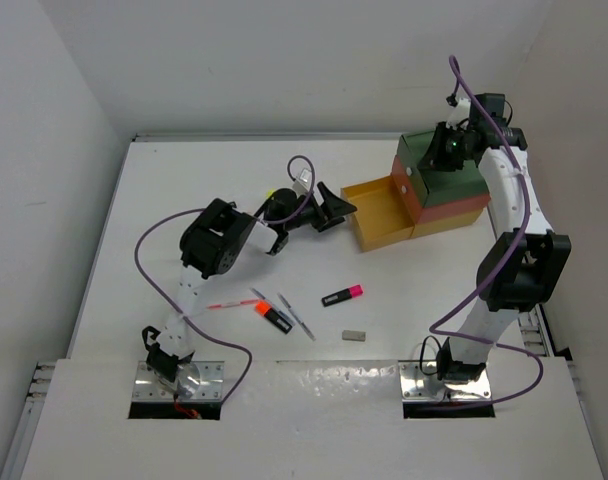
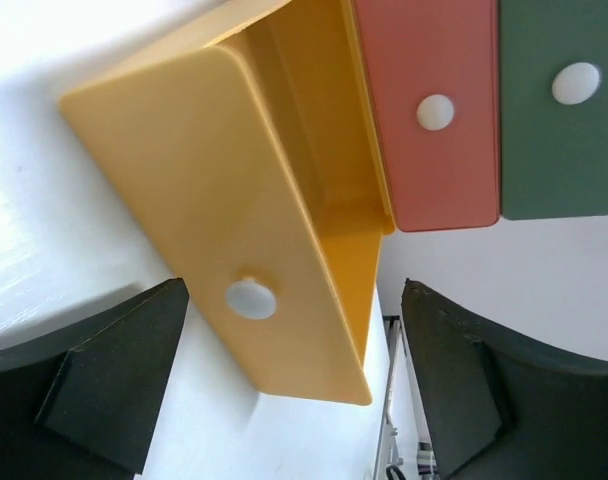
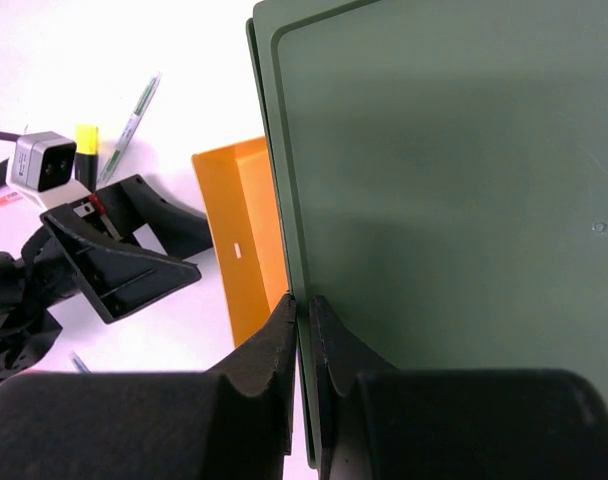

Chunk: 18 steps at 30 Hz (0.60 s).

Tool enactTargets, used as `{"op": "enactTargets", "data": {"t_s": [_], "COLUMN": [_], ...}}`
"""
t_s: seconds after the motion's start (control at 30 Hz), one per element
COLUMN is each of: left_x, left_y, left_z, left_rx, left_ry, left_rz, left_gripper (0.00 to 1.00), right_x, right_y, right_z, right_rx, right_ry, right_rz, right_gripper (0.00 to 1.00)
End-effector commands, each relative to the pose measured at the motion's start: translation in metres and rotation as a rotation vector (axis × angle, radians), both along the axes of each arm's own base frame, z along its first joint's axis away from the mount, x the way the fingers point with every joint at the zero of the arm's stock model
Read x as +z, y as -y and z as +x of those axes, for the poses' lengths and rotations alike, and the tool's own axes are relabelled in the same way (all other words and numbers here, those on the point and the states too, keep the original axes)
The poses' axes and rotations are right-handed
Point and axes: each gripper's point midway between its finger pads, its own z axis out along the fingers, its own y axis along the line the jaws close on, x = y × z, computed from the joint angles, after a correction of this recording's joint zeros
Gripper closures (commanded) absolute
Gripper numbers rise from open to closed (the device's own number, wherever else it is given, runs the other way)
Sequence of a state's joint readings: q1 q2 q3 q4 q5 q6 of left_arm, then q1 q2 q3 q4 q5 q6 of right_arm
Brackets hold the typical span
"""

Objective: Sort the stationery into containers
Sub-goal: Open the drawer in the storage box, then pick up the pen from the center of the board.

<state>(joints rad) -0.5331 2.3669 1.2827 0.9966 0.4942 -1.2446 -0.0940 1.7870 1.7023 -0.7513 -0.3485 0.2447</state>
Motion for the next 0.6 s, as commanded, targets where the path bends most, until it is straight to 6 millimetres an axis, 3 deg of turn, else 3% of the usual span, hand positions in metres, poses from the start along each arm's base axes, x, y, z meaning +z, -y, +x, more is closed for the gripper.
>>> {"op": "enactTargets", "data": {"t_s": [0.0,0.17,0.2,0.27,0.3,0.37,0.43,0.47,0.5,0.57], "left_x": [0.012,0.028,0.021,0.039,0.032,0.059,0.067,0.055,0.067,0.067], "left_y": [-0.008,-0.023,-0.032,-0.041,-0.047,-0.054,-0.061,-0.071,-0.077,-0.104], "left_z": [-0.002,-0.012,-0.014,-0.017,-0.021,-0.029,-0.029,-0.036,-0.034,-0.034], "left_rx": [0.009,0.015,0.025,0.024,0.010,-0.039,-0.050,-0.075,-0.072,-0.116], "left_ry": [0.029,0.066,0.039,0.102,0.082,0.220,0.266,0.221,0.259,0.281], "left_rz": [0.021,0.096,0.126,0.164,0.214,0.321,0.401,0.485,0.532,0.691], "left_gripper": [0.04,0.02,0.02,0.02,0.02,0.02,0.03,0.03,0.03,0.02], "right_x": [-0.028,-0.019,-0.015,-0.012,-0.007,-0.004,0.002,0.005,0.010,0.021], "right_y": [0.000,-0.003,-0.002,0.000,0.003,0.008,0.009,0.008,0.009,0.009], "right_z": [-0.011,-0.008,-0.008,-0.009,-0.009,-0.013,-0.013,-0.013,-0.013,-0.013], "right_rx": [-0.016,-0.021,-0.025,-0.032,-0.046,-0.066,-0.073,-0.074,-0.075,-0.074], "right_ry": [-0.102,-0.081,-0.068,-0.061,-0.044,-0.027,-0.008,0.004,0.016,0.043], "right_rz": [-0.022,-0.022,-0.030,-0.041,-0.056,-0.075,-0.080,-0.081,-0.082,-0.085], "right_gripper": [0.91,0.85,0.74,0.55,0.38,0.28,0.26,0.26,0.25,0.25]}}
